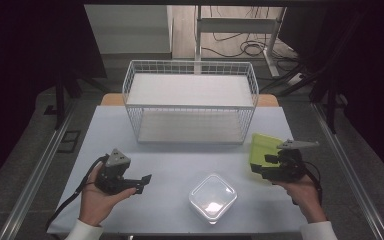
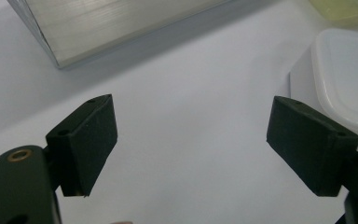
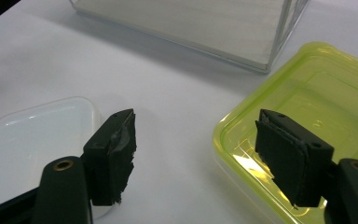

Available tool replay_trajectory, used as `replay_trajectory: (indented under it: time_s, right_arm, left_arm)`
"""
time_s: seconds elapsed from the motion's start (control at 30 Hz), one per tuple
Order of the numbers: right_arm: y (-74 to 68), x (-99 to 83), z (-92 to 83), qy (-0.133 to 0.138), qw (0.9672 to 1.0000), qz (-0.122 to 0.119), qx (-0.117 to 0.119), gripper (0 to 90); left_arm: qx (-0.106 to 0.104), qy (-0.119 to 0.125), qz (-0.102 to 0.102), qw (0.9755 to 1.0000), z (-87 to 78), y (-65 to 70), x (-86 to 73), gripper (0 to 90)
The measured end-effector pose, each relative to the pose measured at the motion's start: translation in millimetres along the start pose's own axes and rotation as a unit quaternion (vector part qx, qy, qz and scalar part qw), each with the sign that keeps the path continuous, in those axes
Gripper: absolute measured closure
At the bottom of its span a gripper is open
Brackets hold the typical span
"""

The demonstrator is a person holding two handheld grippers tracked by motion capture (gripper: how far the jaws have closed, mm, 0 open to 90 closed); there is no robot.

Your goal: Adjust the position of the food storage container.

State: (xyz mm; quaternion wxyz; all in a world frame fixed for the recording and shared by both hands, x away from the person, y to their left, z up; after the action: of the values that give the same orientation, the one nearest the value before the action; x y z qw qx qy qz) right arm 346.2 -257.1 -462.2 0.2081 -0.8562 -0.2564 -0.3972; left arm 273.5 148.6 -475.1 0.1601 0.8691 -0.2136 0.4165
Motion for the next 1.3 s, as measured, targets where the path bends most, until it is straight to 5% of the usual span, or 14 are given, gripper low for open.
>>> replay_trajectory:
  time_s: [0.53,0.77,0.87,1.03,1.07,1.3]
  right_arm:
    - [13.0,14.5,14.4,-0.036,0.9992,-0.002,-0.014,37.0]
    - [41.6,37.7,25.5,-0.080,0.9959,0.002,-0.042,39.9]
    - [71.0,52.8,37.1,-0.095,0.9932,0.032,-0.059,45.8]
    - [94.3,65.5,52.1,-0.112,0.9896,0.036,-0.083,51.4]
    - [102.8,70.8,60.5,-0.109,0.9898,0.053,-0.075,54.4]
    - [126.4,70.4,84.1,-0.145,0.9827,0.052,-0.103,63.0]
  left_arm:
    - [0.001,-0.003,-0.048,0.9989,-4.6,-21.5,-14.8,16.5]
    - [-0.017,-0.013,-0.040,0.9990,1.4,-13.0,-18.3,14.5]
    - [-0.016,-0.018,-0.035,0.9991,4.3,-12.0,-20.3,14.5]
    - [-0.015,-0.023,-0.032,0.9991,5.8,-11.7,-21.4,14.4]
    - [-0.014,-0.023,-0.032,0.9991,5.8,-11.9,-21.4,14.5]
    - [-0.008,-0.029,-0.024,0.9993,5.3,-12.5,-23.6,14.4]
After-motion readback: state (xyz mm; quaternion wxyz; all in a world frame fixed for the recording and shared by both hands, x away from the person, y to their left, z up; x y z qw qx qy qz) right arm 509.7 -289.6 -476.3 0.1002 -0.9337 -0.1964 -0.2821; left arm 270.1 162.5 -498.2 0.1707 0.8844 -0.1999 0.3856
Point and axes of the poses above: each handheld gripper's, and its own axes: z roughly forward along the jaws, x roughly out of its top, y roughly to its right, the point moved 6 cm from there along z, roughly forward along the jaws, and after that the axes turned 6 degrees about y, right-handed, at the moved point
